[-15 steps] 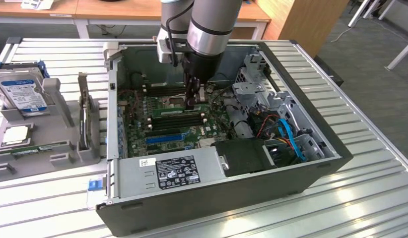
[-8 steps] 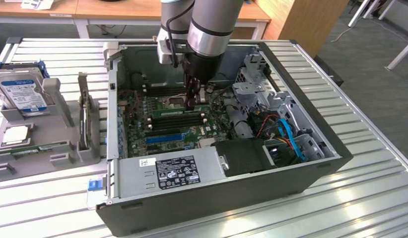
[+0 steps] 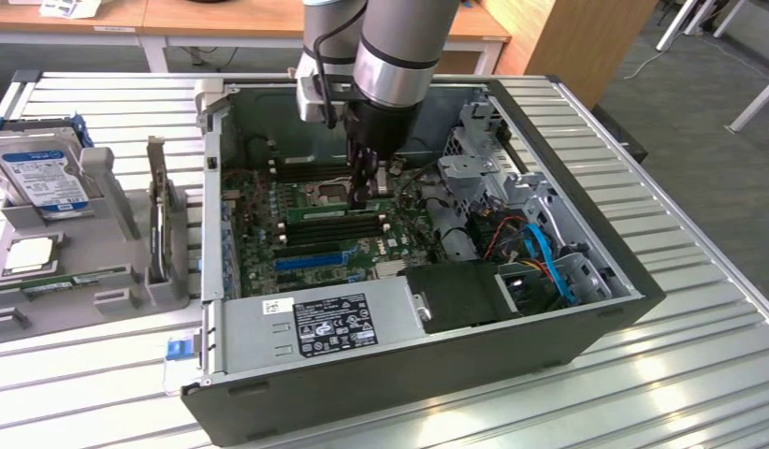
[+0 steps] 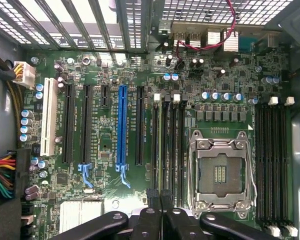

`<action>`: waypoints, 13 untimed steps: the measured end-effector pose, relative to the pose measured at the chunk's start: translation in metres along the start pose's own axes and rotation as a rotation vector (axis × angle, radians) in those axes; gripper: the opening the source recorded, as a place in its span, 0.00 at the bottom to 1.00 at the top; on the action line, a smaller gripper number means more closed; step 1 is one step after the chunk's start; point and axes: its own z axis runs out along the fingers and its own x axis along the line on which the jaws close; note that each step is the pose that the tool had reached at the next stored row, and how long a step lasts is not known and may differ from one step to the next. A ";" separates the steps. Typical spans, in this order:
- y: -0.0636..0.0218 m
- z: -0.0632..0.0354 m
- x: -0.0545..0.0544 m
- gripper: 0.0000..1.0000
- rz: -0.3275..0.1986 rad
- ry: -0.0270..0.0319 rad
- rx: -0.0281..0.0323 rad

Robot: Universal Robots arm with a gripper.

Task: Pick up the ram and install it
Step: 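Insert the ram into the slot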

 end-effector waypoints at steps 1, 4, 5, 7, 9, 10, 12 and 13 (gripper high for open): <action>-0.0001 0.0006 0.000 0.12 0.000 0.0001 0.0002; -0.0003 0.0028 0.000 0.12 0.000 0.0001 0.0012; -0.0003 0.0034 0.000 0.12 0.000 0.0002 0.0015; -0.0004 0.0048 0.000 0.12 0.000 0.0001 0.0023; -0.0005 0.0062 0.000 0.12 0.000 0.0001 0.0031; -0.0005 0.0069 0.000 0.12 0.000 0.0002 0.0036; -0.0006 0.0082 0.000 0.12 0.000 0.0002 0.0047; -0.0007 0.0090 0.000 0.12 0.000 0.0002 0.0053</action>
